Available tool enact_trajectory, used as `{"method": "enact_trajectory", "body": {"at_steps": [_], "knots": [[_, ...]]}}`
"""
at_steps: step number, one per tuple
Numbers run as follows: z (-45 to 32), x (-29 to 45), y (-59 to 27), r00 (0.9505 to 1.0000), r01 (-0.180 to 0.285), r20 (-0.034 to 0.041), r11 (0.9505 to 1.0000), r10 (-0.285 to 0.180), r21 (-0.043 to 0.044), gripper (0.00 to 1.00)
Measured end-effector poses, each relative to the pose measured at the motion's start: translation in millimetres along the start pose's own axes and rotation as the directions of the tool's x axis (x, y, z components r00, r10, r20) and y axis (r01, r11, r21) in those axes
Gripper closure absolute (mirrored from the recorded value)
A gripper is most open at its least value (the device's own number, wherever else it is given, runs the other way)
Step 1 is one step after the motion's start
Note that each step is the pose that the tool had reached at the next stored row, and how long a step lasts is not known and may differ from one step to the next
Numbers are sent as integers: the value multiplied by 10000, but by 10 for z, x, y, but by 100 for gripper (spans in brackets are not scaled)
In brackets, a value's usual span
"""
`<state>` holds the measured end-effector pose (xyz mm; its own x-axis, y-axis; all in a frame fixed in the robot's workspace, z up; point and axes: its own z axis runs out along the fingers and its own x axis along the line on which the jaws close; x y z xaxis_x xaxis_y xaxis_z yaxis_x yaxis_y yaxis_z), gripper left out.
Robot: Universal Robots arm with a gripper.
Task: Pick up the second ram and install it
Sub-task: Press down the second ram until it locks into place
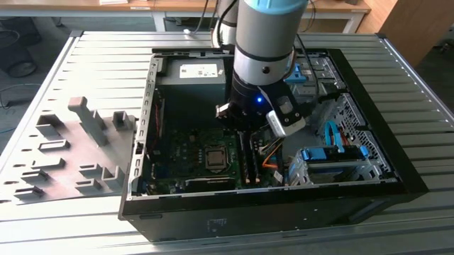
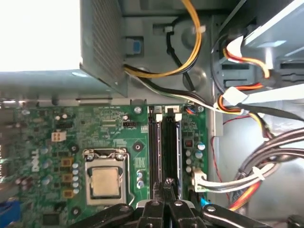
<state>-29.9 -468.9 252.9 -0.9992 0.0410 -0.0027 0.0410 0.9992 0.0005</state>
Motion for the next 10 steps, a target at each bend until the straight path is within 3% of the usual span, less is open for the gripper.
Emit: {"method": "enact_trajectory", "body": {"at_steps": [4, 10], "knots": [[-147, 0, 0, 10000, 0, -1, 10000, 0, 3, 89], [-175, -1, 0, 10000, 0, 0, 10000, 0, 1, 89]]}}
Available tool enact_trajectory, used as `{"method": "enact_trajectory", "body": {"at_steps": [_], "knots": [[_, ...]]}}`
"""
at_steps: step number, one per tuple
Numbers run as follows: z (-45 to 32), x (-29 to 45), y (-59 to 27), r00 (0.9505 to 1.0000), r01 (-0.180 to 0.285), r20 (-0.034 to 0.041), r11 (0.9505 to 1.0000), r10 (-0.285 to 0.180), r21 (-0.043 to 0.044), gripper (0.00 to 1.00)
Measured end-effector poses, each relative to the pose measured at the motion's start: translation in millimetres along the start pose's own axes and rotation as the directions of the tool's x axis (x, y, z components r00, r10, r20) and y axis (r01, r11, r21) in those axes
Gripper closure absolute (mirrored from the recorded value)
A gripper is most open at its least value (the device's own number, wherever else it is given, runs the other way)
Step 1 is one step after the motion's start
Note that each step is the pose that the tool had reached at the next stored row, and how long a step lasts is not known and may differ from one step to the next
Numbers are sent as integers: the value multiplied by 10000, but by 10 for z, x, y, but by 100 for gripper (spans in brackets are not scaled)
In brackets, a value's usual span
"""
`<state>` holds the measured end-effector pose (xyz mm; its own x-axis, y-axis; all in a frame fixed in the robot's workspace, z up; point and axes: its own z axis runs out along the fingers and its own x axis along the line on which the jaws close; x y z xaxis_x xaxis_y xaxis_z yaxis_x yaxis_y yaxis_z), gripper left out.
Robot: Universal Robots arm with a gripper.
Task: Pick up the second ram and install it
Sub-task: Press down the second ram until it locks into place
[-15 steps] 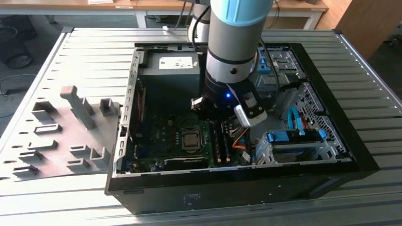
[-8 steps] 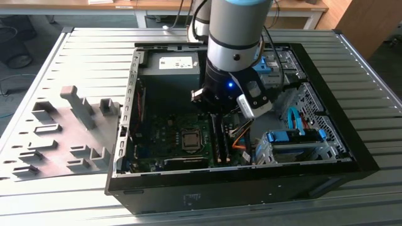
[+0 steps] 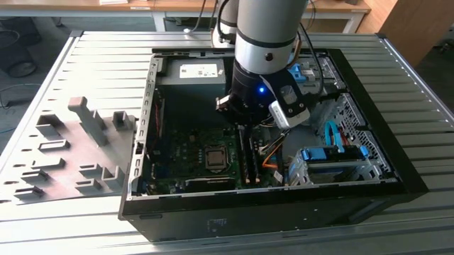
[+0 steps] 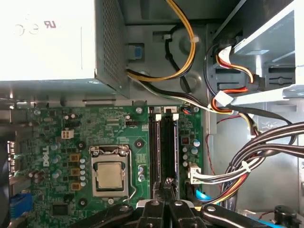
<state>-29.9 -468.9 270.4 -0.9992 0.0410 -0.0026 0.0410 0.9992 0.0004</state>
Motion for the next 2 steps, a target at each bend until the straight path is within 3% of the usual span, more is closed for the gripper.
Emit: {"method": "enact_trajectory", "body": {"at_steps": [2], "knots": [[-1, 0, 0, 10000, 0, 0, 10000, 0, 0, 89]]}}
